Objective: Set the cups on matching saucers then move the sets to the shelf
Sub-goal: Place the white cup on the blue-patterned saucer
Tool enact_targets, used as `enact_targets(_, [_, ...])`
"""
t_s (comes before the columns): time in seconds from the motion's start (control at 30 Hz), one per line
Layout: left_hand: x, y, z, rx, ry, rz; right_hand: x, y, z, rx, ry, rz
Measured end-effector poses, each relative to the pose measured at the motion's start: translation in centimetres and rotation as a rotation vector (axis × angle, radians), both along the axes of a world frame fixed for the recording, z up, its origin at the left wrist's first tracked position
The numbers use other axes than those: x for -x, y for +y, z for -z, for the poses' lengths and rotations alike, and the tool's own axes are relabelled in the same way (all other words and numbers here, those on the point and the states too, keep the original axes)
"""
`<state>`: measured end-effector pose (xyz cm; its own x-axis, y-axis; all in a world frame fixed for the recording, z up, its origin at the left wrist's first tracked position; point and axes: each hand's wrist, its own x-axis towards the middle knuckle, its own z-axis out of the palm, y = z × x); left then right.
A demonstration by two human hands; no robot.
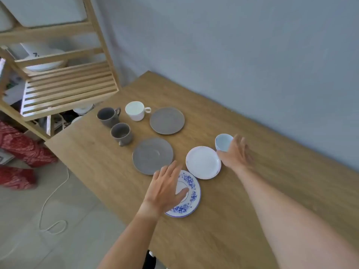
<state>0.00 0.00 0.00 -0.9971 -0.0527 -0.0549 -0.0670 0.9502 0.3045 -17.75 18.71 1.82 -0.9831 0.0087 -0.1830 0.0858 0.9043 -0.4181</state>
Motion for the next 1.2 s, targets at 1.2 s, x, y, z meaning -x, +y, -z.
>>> enact_targets(1.2, [-5.6, -1.8, 1.5, -0.21, -0.098, -0.141, -15.1, -5.0, 2.5, 0.096, 0.35, -0.598])
